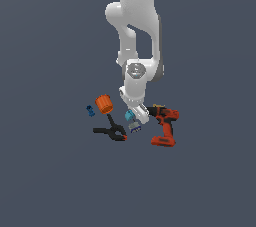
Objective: Pick up a designated object from a clutter of objects.
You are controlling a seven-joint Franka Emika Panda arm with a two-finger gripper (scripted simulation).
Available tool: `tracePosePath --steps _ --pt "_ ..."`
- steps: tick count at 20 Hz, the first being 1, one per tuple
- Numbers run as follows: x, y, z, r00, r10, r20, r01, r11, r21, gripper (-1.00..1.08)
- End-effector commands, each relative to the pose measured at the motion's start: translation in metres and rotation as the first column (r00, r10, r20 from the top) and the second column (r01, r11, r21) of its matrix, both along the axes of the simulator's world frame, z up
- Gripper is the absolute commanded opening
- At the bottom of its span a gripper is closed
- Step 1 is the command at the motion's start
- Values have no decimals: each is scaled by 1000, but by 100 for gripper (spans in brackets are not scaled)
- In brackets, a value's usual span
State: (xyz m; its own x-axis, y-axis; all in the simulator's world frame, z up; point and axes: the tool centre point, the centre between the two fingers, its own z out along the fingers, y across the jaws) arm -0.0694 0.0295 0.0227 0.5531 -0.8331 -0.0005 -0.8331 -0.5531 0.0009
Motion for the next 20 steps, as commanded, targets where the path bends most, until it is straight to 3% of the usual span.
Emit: tracePosePath --steps 1,20 --pt "0 0 -1 1000 0 1 0 1000 0 -100" --pt "11 -9 22 1000 0 2 0 1000 0 -100"
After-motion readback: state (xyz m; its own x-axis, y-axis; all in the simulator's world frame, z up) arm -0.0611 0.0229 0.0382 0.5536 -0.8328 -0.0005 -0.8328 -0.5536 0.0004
